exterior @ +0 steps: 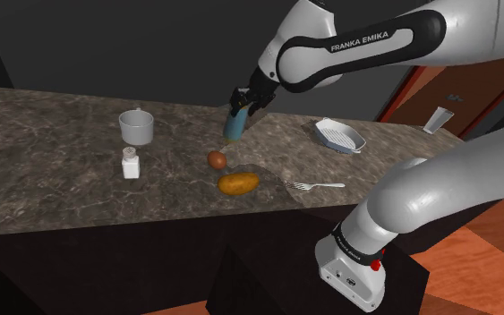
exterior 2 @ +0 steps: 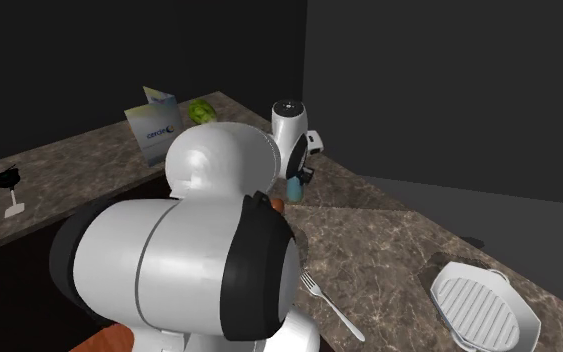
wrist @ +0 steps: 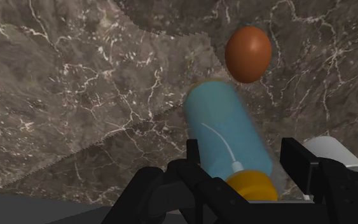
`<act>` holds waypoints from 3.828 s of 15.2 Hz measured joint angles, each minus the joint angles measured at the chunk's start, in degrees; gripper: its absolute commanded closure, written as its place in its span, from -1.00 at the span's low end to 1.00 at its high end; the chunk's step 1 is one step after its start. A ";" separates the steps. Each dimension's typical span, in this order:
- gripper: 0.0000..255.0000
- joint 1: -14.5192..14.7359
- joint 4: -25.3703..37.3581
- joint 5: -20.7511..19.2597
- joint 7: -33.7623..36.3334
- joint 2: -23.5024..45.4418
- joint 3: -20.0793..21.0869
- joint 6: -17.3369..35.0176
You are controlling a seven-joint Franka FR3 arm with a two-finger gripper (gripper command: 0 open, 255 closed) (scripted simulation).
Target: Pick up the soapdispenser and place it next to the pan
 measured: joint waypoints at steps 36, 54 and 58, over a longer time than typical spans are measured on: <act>1.00 -2.37 17.72 -2.24 -6.01 -7.31 -7.61 -25.59; 1.00 -7.97 26.02 -4.40 -32.53 -0.71 -30.35 -29.63; 1.00 -8.62 29.69 -3.65 -38.46 2.59 -35.30 -30.73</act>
